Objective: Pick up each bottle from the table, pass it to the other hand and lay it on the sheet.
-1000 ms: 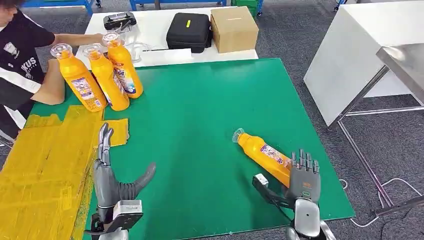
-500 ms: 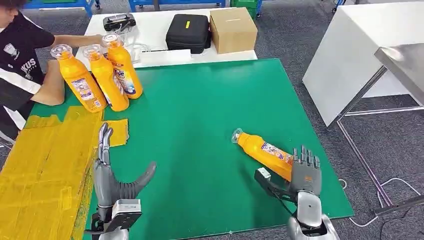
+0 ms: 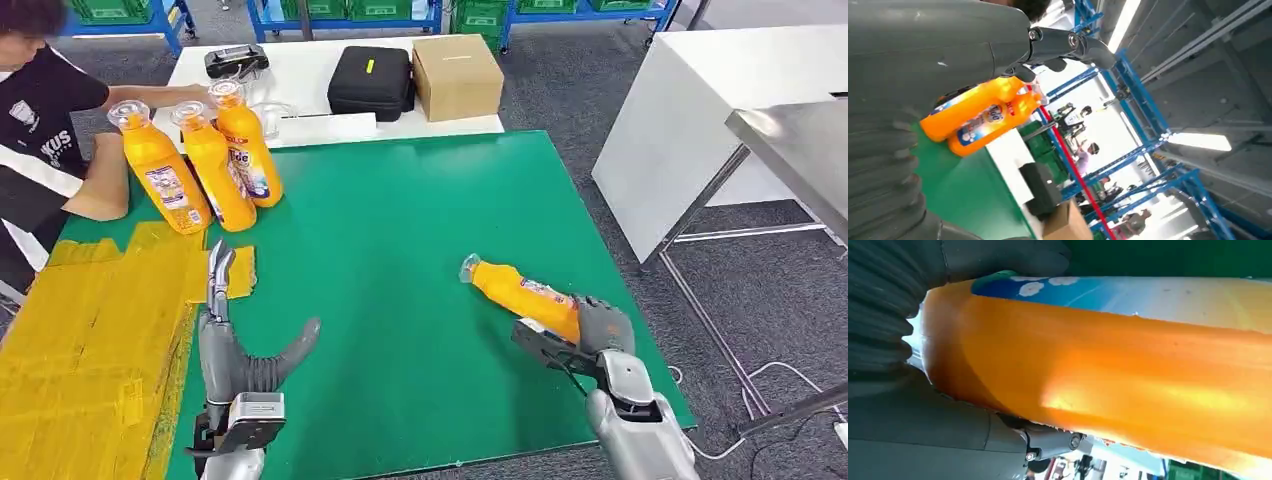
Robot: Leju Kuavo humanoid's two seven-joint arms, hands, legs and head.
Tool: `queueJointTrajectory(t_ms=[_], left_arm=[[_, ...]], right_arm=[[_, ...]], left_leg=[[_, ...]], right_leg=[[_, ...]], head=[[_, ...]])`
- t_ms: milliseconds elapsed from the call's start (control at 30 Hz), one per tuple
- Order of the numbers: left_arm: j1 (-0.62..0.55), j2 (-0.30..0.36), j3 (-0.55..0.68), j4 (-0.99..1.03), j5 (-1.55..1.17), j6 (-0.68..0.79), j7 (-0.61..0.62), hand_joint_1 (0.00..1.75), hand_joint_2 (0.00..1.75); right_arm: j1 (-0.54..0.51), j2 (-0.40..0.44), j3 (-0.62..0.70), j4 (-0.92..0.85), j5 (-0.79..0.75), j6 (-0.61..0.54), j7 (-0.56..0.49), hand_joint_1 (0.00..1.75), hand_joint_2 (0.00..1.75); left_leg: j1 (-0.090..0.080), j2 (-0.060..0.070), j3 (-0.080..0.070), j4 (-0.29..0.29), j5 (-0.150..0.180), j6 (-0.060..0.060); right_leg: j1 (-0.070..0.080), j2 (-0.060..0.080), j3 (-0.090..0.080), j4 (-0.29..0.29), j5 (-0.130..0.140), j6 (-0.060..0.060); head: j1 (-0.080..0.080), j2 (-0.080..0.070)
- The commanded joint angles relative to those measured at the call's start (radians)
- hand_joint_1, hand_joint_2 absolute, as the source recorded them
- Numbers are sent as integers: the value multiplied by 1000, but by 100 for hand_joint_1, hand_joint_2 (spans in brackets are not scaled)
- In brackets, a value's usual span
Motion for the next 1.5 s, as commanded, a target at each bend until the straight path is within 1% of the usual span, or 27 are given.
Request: queueJointTrajectory(t_ms=[33,100,133,200,233,267,300,333,433,467,500,533,567,600,633,667,700,733,767,867,1067,1133,1233,1300,1333,1400,1500], left_arm=[[-53,33,-41,106,24,1,-11,0,175],[-54,32,-43,103,25,2,-11,0,175],[-52,31,-43,99,27,2,-10,0,175],[-40,29,-39,77,32,-9,-1,0,175],[-35,30,-38,67,30,-12,2,0,175],[-35,30,-38,67,30,-12,2,0,175],[-34,30,-38,65,29,-15,3,0,175],[-31,30,-38,63,21,-28,12,0,175],[-14,31,-35,41,-16,-83,61,0,175],[-11,29,-33,39,-18,-84,62,0,175],[-11,29,-33,39,-18,-84,62,0,175],[-11,29,-33,39,-18,-84,62,0,175],[-12,29,-33,39,-18,-84,62,0,175],[-12,29,-33,40,-18,-84,62,0,175],[-12,29,-32,40,-18,-84,62,0,175],[-13,29,-32,40,-19,-85,62,0,175],[-13,29,-32,40,-19,-85,62,0,175],[-13,29,-32,40,-19,-85,62,0,175],[-13,29,-32,40,-19,-85,62,0,175],[-13,29,-32,40,-19,-85,62,0,175],[-13,29,-32,40,-19,-85,62,0,175],[-9,35,-33,50,-27,-149,100,0,175],[5,42,-35,61,-21,-216,111,0,175],[1,44,-40,69,-25,-241,116,0,175],[-4,45,-44,74,-22,-259,121,0,175],[-14,44,-47,81,-11,-286,127,0,175],[-32,43,-53,98,1,-315,134,0,175]], right_arm=[[65,-17,32,291,-28,63,-18,175,175],[61,-15,39,290,-24,44,-10,175,175],[59,-12,41,282,-20,19,-4,175,175],[50,8,31,244,-23,-37,3,175,175],[46,10,37,232,-20,-30,14,175,175],[46,10,37,232,-20,-30,14,175,175],[47,12,33,222,-22,-32,16,175,175],[54,27,12,185,-31,-110,12,175,175],[54,86,-30,40,-94,-215,-44,175,175],[52,92,-27,16,-92,-192,-31,175,175],[52,92,-27,16,-92,-192,-31,175,175],[52,92,-27,16,-92,-192,-31,175,175],[55,92,-26,15,-92,-192,-31,175,175],[58,90,-27,14,-92,-193,-32,175,175],[61,88,-27,13,-92,-194,-33,175,175],[64,86,-27,13,-91,-195,-33,175,175],[64,86,-27,13,-91,-195,-33,175,175],[64,86,-27,13,-91,-195,-33,175,175],[64,86,-27,13,-91,-195,-33,175,175],[64,86,-27,13,-91,-195,-33,175,175],[64,86,-27,13,-91,-195,-33,175,175],[74,130,-49,-65,-254,-309,-217,175,175],[93,184,-4,-218,-422,-343,-349,175,175],[90,206,37,-262,-479,-352,-381,175,175],[83,217,64,-271,-512,-353,-398,175,175],[68,227,107,-262,-538,-354,-415,175,175],[42,237,150,-220,-567,-348,-441,175,175]], left_leg=[[8,-12,-19,10,3,1],[14,-16,-35,15,7,0],[11,-8,-20,11,3,2],[12,-11,-25,9,6,3],[8,-4,-14,7,3,3],[10,-8,-25,9,6,5],[9,-9,-26,8,8,4],[5,-6,-16,5,6,5],[2,-10,-23,2,10,7],[0,-2,-14,1,8,9],[-1,-4,-17,0,9,10],[-3,-6,-11,0,7,11],[-4,-9,-15,-1,9,11],[-6,-10,-10,-1,6,11],[-7,-10,-10,-4,7,10],[-11,-8,-2,-4,3,13],[-13,-10,-8,-3,3,12],[-11,-9,-6,0,0,12],[-11,-11,-8,0,1,11],[-7,-8,-7,0,-1,12],[-6,-9,-8,0,-1,11],[-3,-8,-8,-1,-3,9],[-4,-7,-10,-1,-3,8],[-6,-6,-14,0,-3,7],[-5,-4,-17,0,-1,5],[-6,-5,-23,1,0,5],[-7,-9,-26,1,2,4]], right_leg=[[9,-10,-11,2,-4,-1],[15,-14,-20,0,-8,0],[12,-9,-8,-3,-14,3],[13,-11,-12,-6,-13,3],[10,-7,-3,-7,-17,3],[11,-10,-11,-7,-15,3],[12,-11,-11,-9,-14,3],[9,-7,-2,-10,-18,3],[6,-9,-8,-13,-16,1],[4,-3,-2,-12,-18,0],[3,-3,-5,-11,-17,-1],[2,-3,2,-11,-19,-1],[2,-4,-2,-11,-17,-3],[1,-3,4,-12,-9,-6],[0,-2,3,-15,3,-4],[-5,-1,11,-27,47,22],[-8,-2,4,-23,52,29],[-5,-2,6,-22,48,20],[-5,-3,3,-21,47,19],[-1,-1,5,-22,47,20],[0,-2,4,-21,46,20],[3,-1,3,-21,44,15],[2,1,2,-20,43,14],[0,2,-2,-16,43,13],[1,4,2,-15,44,14],[0,3,-4,-10,43,13],[-1,-1,-7,-8,43,13]], head=[[0,0],[0,0],[0,0],[0,0],[0,0],[0,0],[1,0],[0,0],[1,0],[1,0],[1,0],[1,0],[1,0],[1,0],[2,0],[-1,0],[-1,0],[0,0],[0,0],[0,0],[0,0],[0,0],[0,0],[0,0],[0,0],[0,0],[0,0]])
